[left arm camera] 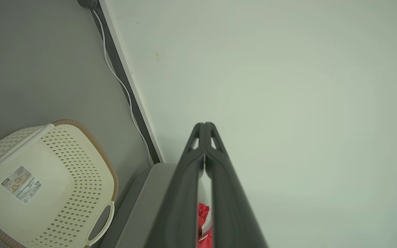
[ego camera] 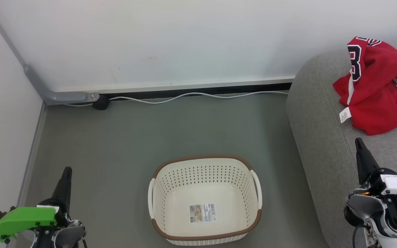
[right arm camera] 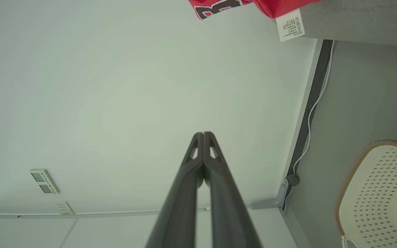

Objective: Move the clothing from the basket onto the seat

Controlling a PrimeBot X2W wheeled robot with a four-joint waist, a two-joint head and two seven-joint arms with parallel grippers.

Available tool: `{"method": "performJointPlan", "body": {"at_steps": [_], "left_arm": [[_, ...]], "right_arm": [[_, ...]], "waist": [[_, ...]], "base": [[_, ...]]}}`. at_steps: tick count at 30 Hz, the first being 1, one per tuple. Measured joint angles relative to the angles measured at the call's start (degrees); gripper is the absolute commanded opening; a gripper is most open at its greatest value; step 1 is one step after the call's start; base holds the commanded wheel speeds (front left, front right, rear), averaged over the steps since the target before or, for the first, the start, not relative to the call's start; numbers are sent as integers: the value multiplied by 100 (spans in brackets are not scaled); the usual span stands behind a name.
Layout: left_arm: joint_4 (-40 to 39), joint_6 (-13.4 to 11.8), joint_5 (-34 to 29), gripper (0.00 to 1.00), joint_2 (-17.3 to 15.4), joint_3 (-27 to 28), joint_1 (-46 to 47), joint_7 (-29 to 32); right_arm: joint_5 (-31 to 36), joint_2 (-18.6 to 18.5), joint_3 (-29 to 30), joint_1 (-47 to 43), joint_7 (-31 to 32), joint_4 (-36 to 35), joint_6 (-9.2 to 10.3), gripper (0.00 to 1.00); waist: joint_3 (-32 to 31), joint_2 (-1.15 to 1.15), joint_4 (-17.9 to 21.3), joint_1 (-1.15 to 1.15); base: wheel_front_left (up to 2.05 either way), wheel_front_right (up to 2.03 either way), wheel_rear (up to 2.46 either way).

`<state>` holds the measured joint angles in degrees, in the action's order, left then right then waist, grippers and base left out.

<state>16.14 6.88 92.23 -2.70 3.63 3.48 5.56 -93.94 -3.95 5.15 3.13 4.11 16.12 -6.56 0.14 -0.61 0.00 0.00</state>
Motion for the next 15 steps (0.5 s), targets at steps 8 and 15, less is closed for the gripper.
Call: {"method": "performJointPlan", "body": {"at_steps": [8, 15], "left_arm": [[2, 0, 0, 0, 1, 1, 0, 0], [2, 1, 0, 0, 1, 1, 1, 0]], "right_arm": [[0, 11, 3, 1, 5, 2, 0, 0], [1, 12, 5, 1, 5, 5, -23, 0]], "waist": [[0, 0, 0, 0], [0, 0, 0, 0]], "base": [[0, 0, 0], [0, 0, 0]]}}
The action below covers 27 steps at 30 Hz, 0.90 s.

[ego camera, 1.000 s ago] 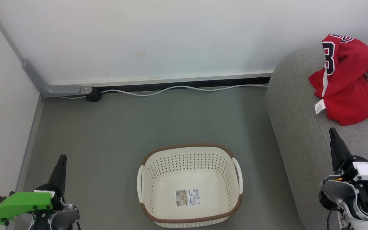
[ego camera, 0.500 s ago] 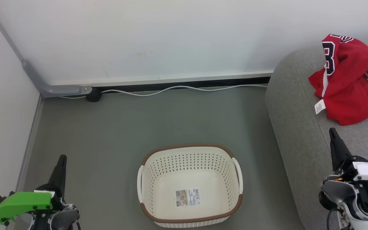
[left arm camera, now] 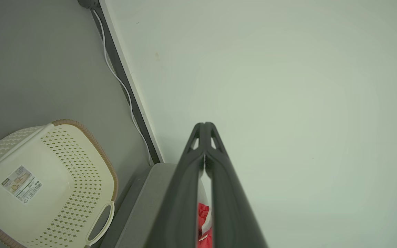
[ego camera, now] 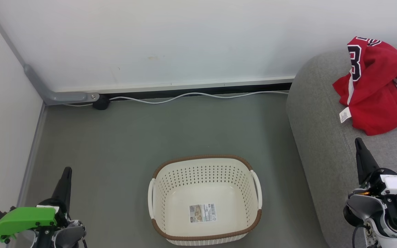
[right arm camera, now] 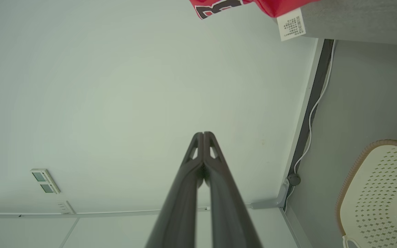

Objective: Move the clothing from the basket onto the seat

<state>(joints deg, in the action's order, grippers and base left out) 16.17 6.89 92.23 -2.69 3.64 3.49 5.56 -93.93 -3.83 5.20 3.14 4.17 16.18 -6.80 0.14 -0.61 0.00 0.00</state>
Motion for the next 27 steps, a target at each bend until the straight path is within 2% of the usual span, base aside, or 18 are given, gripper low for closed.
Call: {"method": "performJointPlan", "body": {"at_steps": [27], "left_arm": [[-1, 1, 0, 0, 1, 7, 1, 1]], "right_arm": [[0, 2, 10, 2, 1, -1, -1, 0]], "waist": [[1, 0, 0, 0]], "base": [[0, 0, 0]]}}
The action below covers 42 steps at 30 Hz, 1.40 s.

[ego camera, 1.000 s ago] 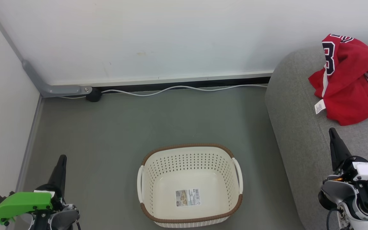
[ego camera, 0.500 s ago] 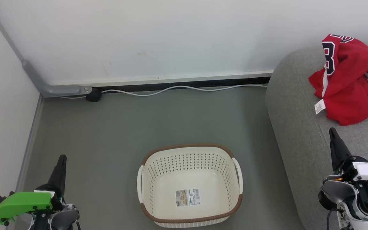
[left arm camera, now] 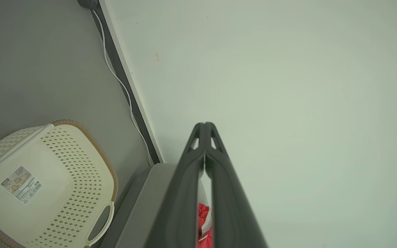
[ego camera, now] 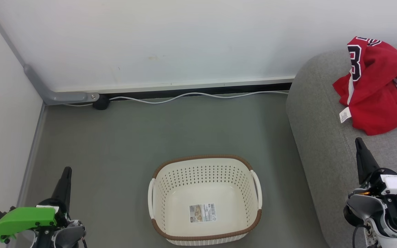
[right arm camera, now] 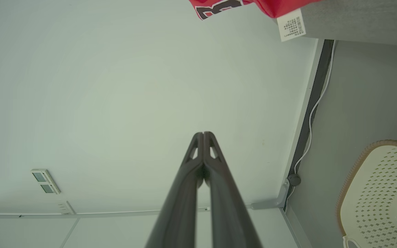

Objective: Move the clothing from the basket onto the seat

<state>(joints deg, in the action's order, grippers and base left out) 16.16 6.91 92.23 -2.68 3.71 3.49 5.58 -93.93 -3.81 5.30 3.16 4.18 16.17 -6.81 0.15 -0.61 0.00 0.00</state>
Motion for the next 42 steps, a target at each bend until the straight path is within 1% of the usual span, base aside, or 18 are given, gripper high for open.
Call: {"method": "performJointPlan", "body": {"at_steps": [42], "left_arm": [[-20, 16, 0, 0, 3, 8, 0, 0]], "right_arm": [[1, 11, 16, 1, 16, -7, 0, 0]], "waist": [[2, 0, 0, 0]], "base": [[0, 0, 0]]}}
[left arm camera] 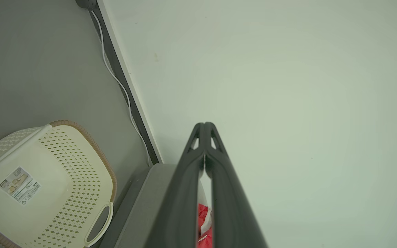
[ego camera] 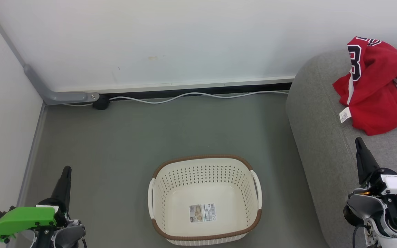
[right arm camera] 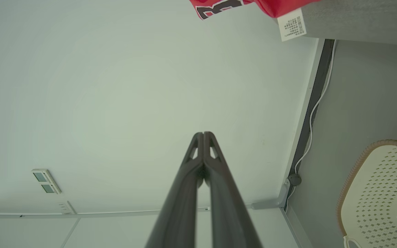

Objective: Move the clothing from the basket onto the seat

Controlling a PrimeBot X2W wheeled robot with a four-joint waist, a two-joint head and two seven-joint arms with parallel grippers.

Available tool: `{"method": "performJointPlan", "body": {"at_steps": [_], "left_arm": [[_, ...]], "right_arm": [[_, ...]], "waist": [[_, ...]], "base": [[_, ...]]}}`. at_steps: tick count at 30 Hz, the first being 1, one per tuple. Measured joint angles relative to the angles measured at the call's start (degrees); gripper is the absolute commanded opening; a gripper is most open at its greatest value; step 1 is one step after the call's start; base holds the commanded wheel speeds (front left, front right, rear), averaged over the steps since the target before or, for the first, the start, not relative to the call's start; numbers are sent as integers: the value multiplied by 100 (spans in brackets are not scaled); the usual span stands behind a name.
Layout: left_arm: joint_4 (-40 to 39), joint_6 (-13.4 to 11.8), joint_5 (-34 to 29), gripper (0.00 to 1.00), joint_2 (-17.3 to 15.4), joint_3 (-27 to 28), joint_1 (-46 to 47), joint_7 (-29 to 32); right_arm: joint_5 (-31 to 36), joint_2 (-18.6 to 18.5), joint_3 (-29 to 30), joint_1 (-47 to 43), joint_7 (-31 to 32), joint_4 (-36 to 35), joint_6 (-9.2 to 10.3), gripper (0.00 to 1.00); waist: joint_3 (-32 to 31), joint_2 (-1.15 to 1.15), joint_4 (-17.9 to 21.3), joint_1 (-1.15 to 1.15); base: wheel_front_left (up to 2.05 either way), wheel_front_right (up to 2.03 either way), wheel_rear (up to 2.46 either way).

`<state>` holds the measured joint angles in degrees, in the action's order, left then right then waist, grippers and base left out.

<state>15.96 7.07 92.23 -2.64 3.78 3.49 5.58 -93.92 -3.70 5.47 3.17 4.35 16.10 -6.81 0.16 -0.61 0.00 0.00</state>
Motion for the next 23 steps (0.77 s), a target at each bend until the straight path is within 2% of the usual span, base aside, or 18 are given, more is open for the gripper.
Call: {"method": "performJointPlan", "body": {"at_steps": [23], "left_arm": [[-5, 0, 0, 0, 1, 3, 0, 0]], "right_arm": [[0, 7, 8, 0, 1, -2, 0, 0]], "waist": [[0, 0, 0, 0]], "base": [[0, 0, 0]]}}
